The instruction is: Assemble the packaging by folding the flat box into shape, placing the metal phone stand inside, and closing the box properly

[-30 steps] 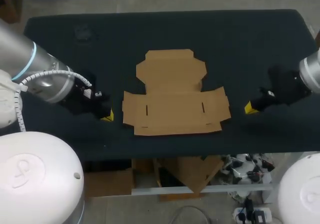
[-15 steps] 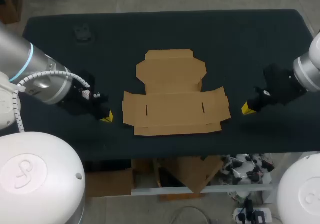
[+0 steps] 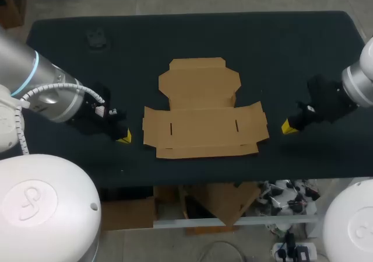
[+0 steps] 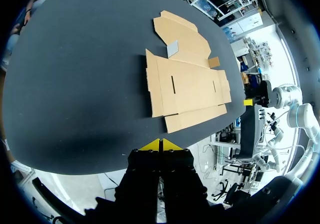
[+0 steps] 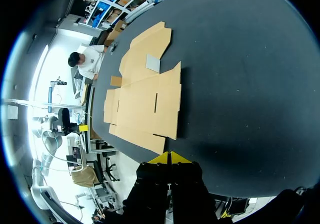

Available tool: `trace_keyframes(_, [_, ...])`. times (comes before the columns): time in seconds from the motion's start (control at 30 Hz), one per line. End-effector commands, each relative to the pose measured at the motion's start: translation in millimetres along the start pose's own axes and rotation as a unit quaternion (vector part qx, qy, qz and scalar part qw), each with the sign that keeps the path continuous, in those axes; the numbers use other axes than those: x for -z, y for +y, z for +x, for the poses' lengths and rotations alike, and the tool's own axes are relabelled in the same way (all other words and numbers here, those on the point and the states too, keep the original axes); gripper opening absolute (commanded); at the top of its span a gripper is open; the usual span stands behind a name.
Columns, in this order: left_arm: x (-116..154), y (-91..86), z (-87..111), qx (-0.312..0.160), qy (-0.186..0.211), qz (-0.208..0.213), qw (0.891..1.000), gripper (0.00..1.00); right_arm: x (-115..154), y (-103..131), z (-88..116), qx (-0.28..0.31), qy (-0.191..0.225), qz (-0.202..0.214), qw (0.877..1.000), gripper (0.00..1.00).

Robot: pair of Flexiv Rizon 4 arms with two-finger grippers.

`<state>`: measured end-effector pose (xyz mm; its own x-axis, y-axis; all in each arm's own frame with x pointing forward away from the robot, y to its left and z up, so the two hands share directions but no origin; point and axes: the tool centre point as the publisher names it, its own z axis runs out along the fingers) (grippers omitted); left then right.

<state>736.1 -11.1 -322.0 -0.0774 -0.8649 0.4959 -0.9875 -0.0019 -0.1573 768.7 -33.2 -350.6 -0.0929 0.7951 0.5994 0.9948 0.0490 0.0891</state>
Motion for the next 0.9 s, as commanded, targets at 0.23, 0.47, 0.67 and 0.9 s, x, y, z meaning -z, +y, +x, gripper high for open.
trace_keyframes(0.23, [-16.0, 10.5, -8.0, -0.003, 0.009, 0.0, 1.0, 0.0, -14.0, -8.5, -2.6, -0.001, 0.004, -0.008, 1.0, 0.0])
trace_keyframes(0.47, [-27.0, 14.7, -12.0, -0.005, 0.022, -0.004, 1.0, 0.0, -27.5, -10.5, -5.7, 0.0, 0.016, 0.001, 1.0, 0.0])
trace_keyframes(0.67, [-36.1, 14.3, -14.0, -0.005, 0.035, -0.015, 0.999, 0.0, -36.9, -10.4, -4.6, 0.0, 0.021, 0.005, 1.0, 0.0])
trace_keyframes(0.9, [-47.3, 13.5, -16.0, 0.003, 0.045, -0.026, 0.999, 0.0, -47.9, -8.6, -4.4, -0.003, 0.029, 0.009, 1.0, 0.0])
